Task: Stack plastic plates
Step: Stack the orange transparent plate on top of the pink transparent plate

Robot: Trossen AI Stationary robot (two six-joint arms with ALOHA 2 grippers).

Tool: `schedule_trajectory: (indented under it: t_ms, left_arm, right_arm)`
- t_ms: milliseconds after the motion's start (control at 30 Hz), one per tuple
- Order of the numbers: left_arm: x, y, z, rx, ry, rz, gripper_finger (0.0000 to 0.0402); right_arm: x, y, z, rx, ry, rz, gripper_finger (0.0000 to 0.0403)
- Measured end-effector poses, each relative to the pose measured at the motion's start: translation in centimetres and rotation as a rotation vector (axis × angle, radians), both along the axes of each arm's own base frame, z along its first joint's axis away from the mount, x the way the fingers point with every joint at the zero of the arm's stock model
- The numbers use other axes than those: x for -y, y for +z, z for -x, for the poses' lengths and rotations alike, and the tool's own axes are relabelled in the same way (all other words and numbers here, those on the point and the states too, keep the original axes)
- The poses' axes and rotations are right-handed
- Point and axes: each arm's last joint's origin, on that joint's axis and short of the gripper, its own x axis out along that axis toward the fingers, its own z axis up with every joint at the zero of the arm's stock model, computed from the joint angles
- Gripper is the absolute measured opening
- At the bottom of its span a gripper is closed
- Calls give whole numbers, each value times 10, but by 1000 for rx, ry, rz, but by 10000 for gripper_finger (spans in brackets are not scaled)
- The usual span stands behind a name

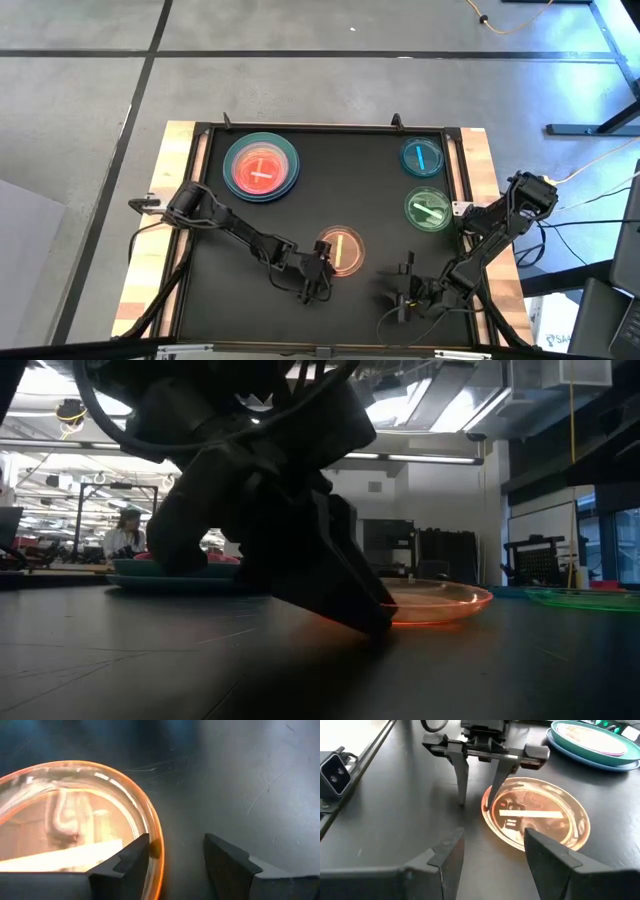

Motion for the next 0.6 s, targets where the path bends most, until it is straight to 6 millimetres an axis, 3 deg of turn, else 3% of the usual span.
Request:
schedule_trajectory:
  t_ms: [167,400,600]
  left_arm:
    - [-1,-2,0,5,11,-32,142]
    - [-1,-2,0,8,36,-58,15]
    - [1,18,6,37,111,-98,4]
  right_arm:
    - [1,0,0,9,-9,23,197]
    - [0,1,0,20,-15,29,197]
    - [0,0,0,13,-7,26,197]
